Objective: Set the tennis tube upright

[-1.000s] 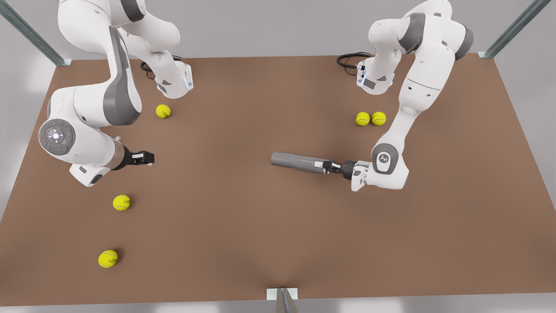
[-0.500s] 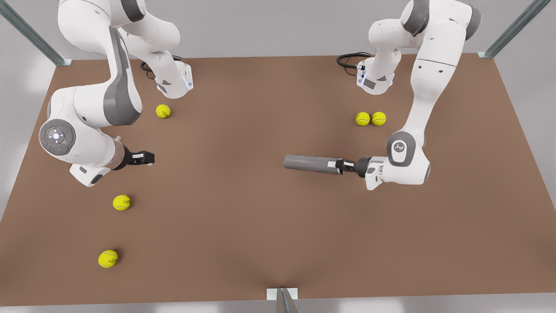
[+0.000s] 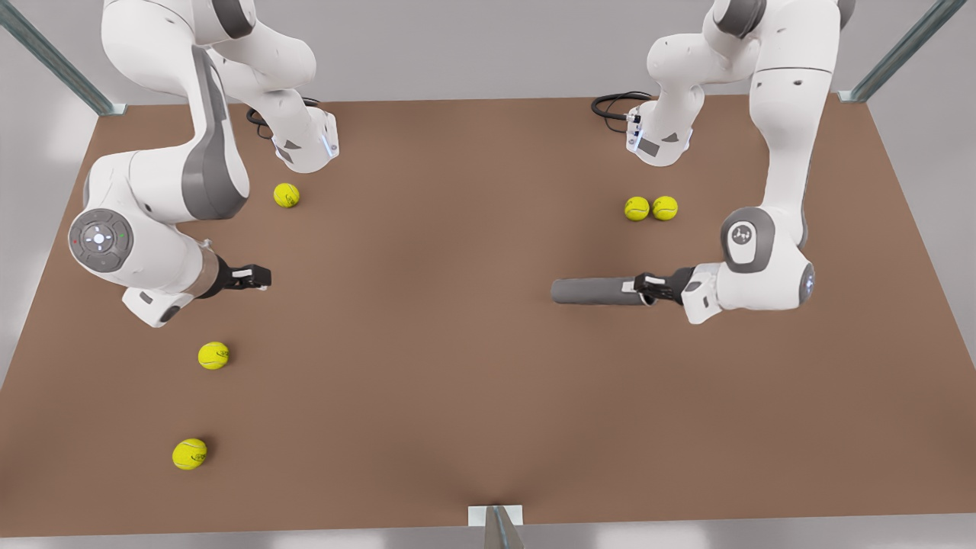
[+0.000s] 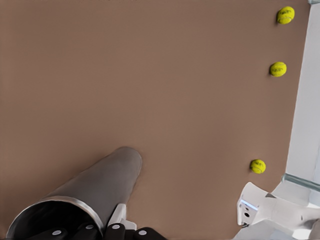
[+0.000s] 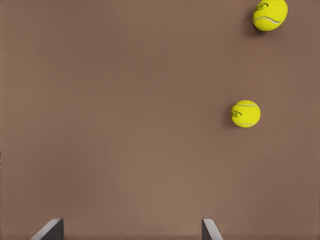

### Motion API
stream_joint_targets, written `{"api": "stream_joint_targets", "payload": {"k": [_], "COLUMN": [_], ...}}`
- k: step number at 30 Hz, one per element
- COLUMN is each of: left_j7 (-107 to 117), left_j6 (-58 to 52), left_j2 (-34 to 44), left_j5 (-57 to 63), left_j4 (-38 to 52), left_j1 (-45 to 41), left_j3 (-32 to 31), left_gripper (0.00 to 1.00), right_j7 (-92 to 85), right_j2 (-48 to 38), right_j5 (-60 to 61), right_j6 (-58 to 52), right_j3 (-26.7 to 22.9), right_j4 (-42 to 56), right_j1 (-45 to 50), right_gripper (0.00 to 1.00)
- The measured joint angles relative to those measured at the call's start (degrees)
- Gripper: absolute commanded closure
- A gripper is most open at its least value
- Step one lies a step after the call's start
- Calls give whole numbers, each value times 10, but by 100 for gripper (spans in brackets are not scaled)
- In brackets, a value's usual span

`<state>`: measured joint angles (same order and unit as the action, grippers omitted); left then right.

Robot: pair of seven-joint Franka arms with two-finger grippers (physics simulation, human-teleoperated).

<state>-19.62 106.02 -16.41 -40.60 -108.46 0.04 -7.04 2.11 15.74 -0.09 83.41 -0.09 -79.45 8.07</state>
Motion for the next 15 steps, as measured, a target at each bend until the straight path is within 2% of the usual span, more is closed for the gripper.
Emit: {"api": "stream_joint_targets", "payload": {"k": [15], "left_j7": [113], "left_j6": [3], "left_j2": [44], "left_j5": [253], "left_j4": [54], "left_j1": [13], "left_j3": [30], "left_gripper": [79], "right_j7": [1], "right_j2": [0], "right_j5": [-1], "right_j6": [-11], "right_j3": [0], "right_j4": [-1], "right_j1": [5], "right_gripper": [0]}}
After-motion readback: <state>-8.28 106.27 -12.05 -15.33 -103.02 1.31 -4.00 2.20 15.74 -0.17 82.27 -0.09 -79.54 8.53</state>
